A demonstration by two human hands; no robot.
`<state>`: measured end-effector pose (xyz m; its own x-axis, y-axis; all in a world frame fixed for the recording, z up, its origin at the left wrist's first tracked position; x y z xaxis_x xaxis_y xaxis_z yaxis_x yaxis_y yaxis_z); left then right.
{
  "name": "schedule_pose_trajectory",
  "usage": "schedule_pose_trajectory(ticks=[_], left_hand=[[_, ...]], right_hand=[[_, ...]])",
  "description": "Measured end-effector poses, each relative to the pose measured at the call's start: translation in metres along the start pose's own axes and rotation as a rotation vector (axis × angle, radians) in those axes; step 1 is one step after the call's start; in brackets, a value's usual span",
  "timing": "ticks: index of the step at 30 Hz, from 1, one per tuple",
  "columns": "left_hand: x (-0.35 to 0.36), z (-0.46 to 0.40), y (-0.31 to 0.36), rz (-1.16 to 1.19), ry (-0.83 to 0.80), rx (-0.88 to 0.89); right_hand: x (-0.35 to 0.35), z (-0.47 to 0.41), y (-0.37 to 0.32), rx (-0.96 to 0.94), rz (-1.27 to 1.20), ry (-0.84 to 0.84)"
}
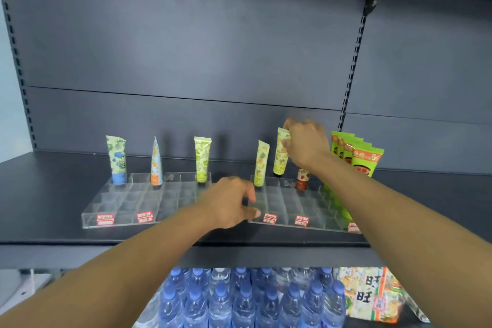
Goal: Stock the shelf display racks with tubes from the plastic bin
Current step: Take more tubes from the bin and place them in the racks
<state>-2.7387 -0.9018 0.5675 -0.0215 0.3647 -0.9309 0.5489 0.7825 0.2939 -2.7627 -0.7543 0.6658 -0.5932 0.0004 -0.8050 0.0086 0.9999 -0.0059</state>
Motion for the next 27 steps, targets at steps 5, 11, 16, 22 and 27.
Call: schedule_pose_trajectory(ticks=[5, 11, 16, 22, 27], left_hand=[[0.001, -0.003, -0.001, -0.007, -0.023, 0.082], [0.003, -0.001, -0.001, 0.0, 0.03, 0.129], [0.004, -0.002, -0.002, 0.024, 0.046, 0.127], [0.004, -0.002, -0.001, 0.021, 0.051, 0.122], [0.005, -0.002, -0.001, 0.008, 0.04, 0.103]], right_hand=[[0.026, -0.007, -0.004, 0.018, 0.069, -0.101], [0.041, -0.006, -0.004, 0.049, 0.057, -0.136], [0.051, -0.004, -0.006, 0.051, 0.049, -0.166], [0.052, -0.001, -0.004, 0.054, 0.029, -0.181], [0.042, 0.003, -0.004, 0.026, -0.094, -0.136]])
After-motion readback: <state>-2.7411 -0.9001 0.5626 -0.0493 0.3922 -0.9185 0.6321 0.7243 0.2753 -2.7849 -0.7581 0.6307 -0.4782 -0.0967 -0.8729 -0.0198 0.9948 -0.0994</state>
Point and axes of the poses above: each hand's wrist, its own z-axis away from the middle knuckle, its own x-axis out of the palm, y = z × x, the point moved 7 cm from there along -z, towards the middle knuckle, and after that the axes turned 4 degrees about -z, right-handed, at the moved point
